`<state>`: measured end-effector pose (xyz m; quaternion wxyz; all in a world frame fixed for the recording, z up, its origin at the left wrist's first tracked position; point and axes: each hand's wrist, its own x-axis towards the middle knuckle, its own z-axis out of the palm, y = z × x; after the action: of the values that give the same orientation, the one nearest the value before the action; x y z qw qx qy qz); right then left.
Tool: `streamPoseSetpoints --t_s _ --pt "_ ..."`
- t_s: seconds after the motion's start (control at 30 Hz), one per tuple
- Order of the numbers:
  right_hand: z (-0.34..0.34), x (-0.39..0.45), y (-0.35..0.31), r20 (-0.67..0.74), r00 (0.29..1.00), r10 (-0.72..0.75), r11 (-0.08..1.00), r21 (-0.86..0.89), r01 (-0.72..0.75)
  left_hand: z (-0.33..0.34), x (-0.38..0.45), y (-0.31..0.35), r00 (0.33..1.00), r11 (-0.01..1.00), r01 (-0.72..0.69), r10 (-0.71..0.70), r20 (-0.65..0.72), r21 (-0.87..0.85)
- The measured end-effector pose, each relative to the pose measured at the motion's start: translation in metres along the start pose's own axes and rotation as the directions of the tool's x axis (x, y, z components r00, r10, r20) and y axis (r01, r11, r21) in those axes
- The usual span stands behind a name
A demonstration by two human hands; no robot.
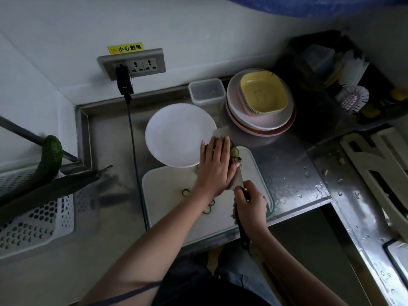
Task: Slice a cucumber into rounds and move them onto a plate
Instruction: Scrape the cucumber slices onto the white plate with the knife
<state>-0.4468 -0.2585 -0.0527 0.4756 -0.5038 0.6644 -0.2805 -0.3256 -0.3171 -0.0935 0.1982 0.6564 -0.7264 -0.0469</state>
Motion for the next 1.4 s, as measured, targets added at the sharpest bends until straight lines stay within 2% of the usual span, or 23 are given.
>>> streamPoseSetpoints --t_s 0.1,0.27,0.5,0.57,0.67,0.73,0.83,1.03,1.13,1.2,1.3,1.4 --pt "0.021 0.026 -0.018 0.022 0.999 -0.039 0.998 -0.047 0.040 -0.008 0.022 -0.028 0.999 0.999 0.039 -0.038 -0.020 0.036" --pt "0.066 0.056 -0.038 0.051 0.998 -0.045 0.996 -0.080 0.049 -0.010 0.037 -0.080 0.992 0.987 0.119 -0.123 0.032 0.108" --pt "0.073 0.063 -0.039 0.083 0.997 0.000 0.993 -0.115 0.009 0.001 0.026 -0.124 0.952 0.968 0.192 -0.223 0.209 0.161" --pt "0.068 0.066 -0.037 0.088 0.996 -0.002 0.988 -0.154 0.016 0.004 0.024 -0.125 0.947 0.969 0.178 -0.216 0.237 0.172" --pt "0.063 0.069 -0.037 0.079 0.997 -0.018 0.980 -0.194 0.033 -0.001 0.025 -0.110 0.970 0.980 0.180 -0.192 0.149 0.090" --pt "0.062 0.070 -0.040 0.077 0.996 -0.048 0.976 -0.208 0.063 -0.006 0.027 -0.094 0.991 0.996 0.088 -0.090 0.100 0.016" --pt "0.061 0.070 -0.045 0.084 0.994 -0.074 0.972 -0.217 0.090 -0.007 0.026 -0.079 0.988 0.999 -0.046 0.046 0.150 -0.006" --pt "0.057 0.065 -0.044 0.078 0.997 -0.012 0.978 -0.208 0.029 0.001 0.018 -0.087 0.984 0.998 -0.009 0.020 0.178 -0.063" --pt "0.057 0.064 -0.046 0.048 0.999 0.006 0.988 -0.155 0.002 0.010 0.012 -0.098 0.967 0.986 0.144 -0.123 0.222 -0.081" --pt "0.053 0.065 -0.049 0.039 0.999 -0.010 0.988 -0.152 0.016 0.013 0.007 -0.106 0.947 0.982 0.187 -0.183 0.263 0.009" --pt "0.048 0.067 -0.049 0.052 0.998 -0.020 0.983 -0.179 0.029 0.008 0.002 -0.106 0.963 0.980 0.196 -0.196 0.186 0.018" --pt "0.046 0.066 -0.046 0.042 0.999 -0.022 0.982 -0.185 0.029 0.002 -0.005 -0.098 0.983 0.992 0.128 -0.128 0.132 0.008"
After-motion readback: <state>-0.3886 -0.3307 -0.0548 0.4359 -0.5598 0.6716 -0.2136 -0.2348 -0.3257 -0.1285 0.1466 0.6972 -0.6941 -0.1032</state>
